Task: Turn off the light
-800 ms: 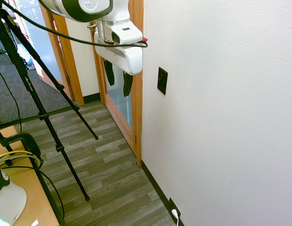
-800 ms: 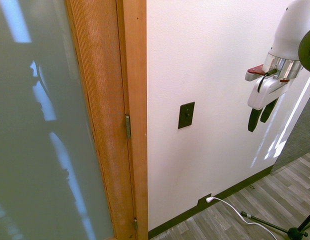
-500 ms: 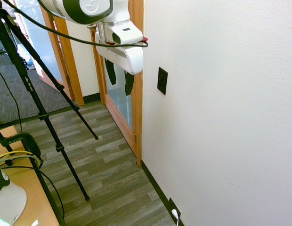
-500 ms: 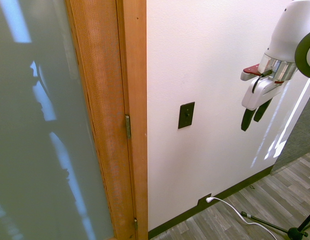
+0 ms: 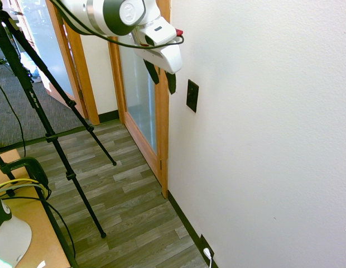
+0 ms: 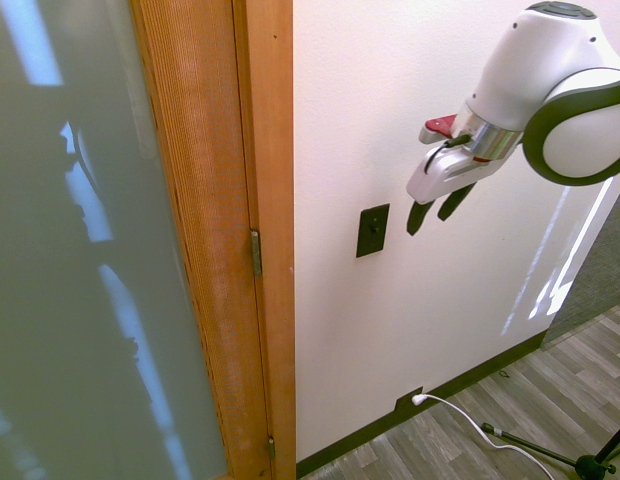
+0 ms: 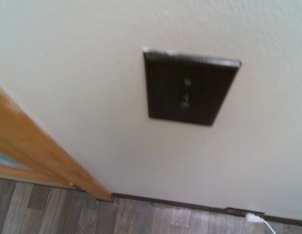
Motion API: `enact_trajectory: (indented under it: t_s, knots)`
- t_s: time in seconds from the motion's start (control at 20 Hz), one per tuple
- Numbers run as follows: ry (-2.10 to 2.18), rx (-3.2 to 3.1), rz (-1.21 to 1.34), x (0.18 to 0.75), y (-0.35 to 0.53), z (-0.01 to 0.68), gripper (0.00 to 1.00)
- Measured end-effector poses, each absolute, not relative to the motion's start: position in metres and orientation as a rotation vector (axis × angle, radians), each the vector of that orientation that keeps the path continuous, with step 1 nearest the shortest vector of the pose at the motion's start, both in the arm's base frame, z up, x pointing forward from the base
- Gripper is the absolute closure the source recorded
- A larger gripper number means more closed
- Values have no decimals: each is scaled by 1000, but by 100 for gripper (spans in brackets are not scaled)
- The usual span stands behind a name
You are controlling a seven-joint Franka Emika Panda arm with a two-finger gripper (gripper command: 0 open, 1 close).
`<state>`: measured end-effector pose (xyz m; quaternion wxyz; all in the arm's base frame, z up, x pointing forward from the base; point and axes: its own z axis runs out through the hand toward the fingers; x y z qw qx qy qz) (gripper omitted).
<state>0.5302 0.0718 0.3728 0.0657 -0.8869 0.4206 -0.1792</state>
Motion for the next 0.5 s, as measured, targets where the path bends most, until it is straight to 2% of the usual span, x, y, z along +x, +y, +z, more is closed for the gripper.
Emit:
enact_trajectory:
  t_s: [0.1, 0.15, 0.5]
  knots:
    - [1289, -2659, -575, 547, 75, 369, 0]
    - [1304, -2654, -591, 553, 77, 367, 100]
    - [1409, -2600, -651, 575, 90, 357, 100]
